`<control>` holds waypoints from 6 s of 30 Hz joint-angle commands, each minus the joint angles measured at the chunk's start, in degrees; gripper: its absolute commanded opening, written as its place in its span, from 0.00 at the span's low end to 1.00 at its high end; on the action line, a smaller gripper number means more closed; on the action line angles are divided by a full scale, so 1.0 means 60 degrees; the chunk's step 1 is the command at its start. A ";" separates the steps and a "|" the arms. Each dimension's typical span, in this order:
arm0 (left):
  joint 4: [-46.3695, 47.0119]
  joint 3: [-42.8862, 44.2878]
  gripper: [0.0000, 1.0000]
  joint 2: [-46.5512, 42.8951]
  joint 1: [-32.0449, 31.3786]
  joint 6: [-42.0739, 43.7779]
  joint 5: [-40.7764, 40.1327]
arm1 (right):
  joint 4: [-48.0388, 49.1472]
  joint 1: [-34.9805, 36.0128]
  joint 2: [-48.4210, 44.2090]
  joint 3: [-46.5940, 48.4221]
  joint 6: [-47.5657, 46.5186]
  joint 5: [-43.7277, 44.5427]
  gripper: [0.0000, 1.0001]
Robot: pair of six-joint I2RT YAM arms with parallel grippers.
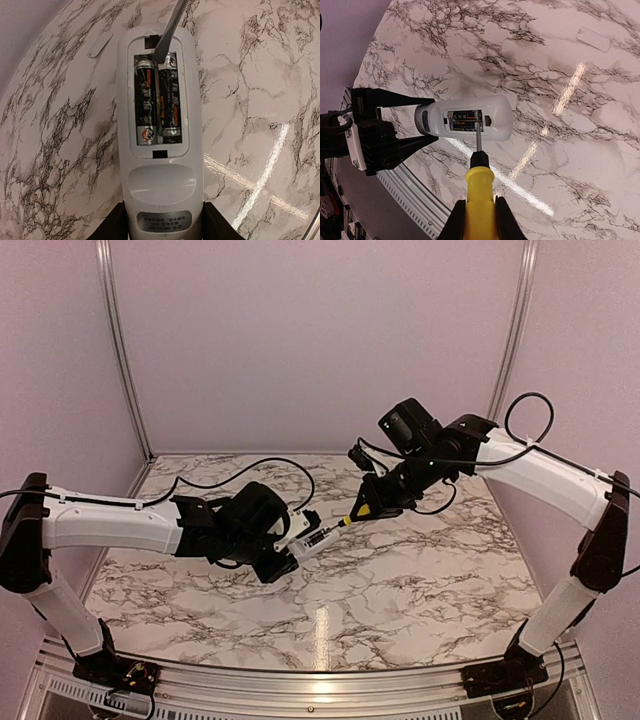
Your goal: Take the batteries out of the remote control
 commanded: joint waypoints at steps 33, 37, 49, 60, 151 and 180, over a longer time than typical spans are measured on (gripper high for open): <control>-0.0256 0.0765 0.00 0.0637 -0.0244 0.0579 -0.0568 | -0.0298 0.0114 0.0215 0.0230 -0.0368 0.0934 0.00; -0.0274 0.0716 0.00 0.0622 -0.0244 0.0554 -0.0602 | -0.0431 0.0113 0.0214 0.0381 -0.0378 0.1086 0.00; -0.0225 0.0756 0.00 0.0607 -0.0244 0.0589 -0.0572 | -0.0275 0.0114 0.0169 0.0158 -0.0343 0.0864 0.00; -0.0203 0.0778 0.00 0.0607 -0.0244 0.0517 -0.0588 | -0.0093 0.0124 0.0085 -0.0056 -0.0360 0.0494 0.00; 0.1163 -0.0890 0.00 -0.0740 -0.0391 0.1821 -0.1047 | 0.1295 0.0150 -0.0312 -0.1275 -0.0023 -0.2204 0.00; 0.1084 -0.0972 0.00 -0.0579 -0.0391 0.1243 -0.0987 | 0.1387 0.0143 -0.0647 -0.1604 0.0077 -0.2347 0.00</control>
